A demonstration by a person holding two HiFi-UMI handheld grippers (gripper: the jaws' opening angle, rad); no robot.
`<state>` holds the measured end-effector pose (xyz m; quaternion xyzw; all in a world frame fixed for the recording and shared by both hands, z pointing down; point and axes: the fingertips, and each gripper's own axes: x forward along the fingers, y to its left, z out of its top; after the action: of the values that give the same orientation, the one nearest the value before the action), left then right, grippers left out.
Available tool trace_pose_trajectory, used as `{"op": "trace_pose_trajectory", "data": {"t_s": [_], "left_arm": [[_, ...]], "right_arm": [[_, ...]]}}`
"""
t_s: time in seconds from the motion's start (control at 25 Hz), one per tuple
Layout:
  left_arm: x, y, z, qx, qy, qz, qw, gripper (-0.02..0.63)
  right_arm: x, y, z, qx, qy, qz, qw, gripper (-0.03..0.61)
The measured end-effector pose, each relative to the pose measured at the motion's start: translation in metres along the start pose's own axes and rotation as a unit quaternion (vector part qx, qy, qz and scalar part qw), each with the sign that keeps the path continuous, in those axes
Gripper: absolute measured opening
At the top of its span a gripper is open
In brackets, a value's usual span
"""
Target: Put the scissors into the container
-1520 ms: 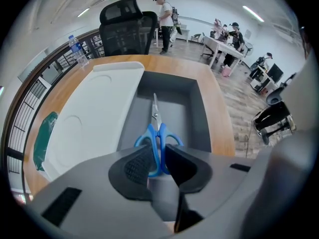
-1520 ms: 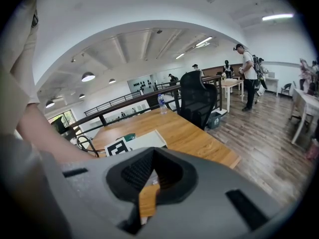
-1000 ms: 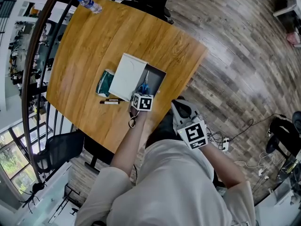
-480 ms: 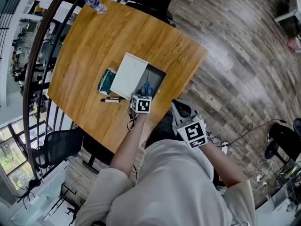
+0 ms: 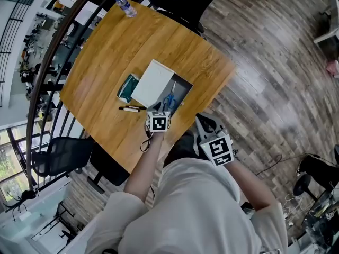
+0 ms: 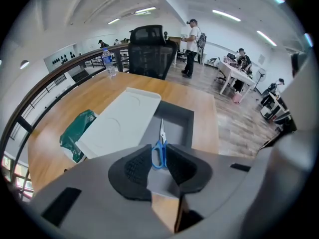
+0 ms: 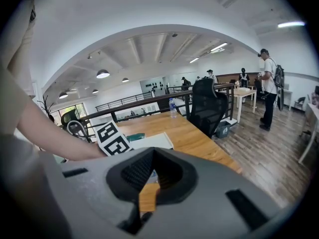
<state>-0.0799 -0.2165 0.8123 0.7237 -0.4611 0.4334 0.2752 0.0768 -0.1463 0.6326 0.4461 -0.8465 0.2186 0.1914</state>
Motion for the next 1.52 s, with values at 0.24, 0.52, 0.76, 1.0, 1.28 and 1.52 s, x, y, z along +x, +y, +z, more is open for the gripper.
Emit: {"op": "trace_pose_trajectory", "data": {"t_s": [0.24, 0.52, 0.76, 1.0, 1.28, 1.52], "left_arm": [[-0.052, -0.003, 0.010, -0.023, -0.054, 0.004, 0.9983, 0.057], [-0.118, -0.007, 0.003, -0.055, -0.105, 0.006, 0.9930, 0.035], [-0.173, -0.006, 0.007, -0.076, -0.170, 0.004, 0.9826, 0.026], [-0.229, 0.004, 0.020, -0.080, -0.235, -0.001, 0.9687, 0.023], [-0.294, 0.019, 0.020, -0.073, -0.301, -0.013, 0.9508, 0.015], [-0.346, 0.040, 0.016, -0.072, -0.346, -0.022, 0.9353, 0.003]], "right_arm": [[-0.013, 0.014, 0.007, -0.029, -0.012, 0.017, 0.999, 0.002], [-0.023, 0.048, 0.024, -0.074, -0.022, 0.055, 0.995, 0.002], [-0.025, 0.075, 0.037, -0.102, -0.035, 0.081, 0.991, 0.002], [-0.028, 0.109, 0.052, -0.124, -0.048, 0.099, 0.986, 0.002], [-0.033, 0.137, 0.078, -0.129, -0.074, 0.084, 0.985, 0.002], [-0.043, 0.151, 0.112, -0.123, -0.108, 0.068, 0.984, 0.002]]}}
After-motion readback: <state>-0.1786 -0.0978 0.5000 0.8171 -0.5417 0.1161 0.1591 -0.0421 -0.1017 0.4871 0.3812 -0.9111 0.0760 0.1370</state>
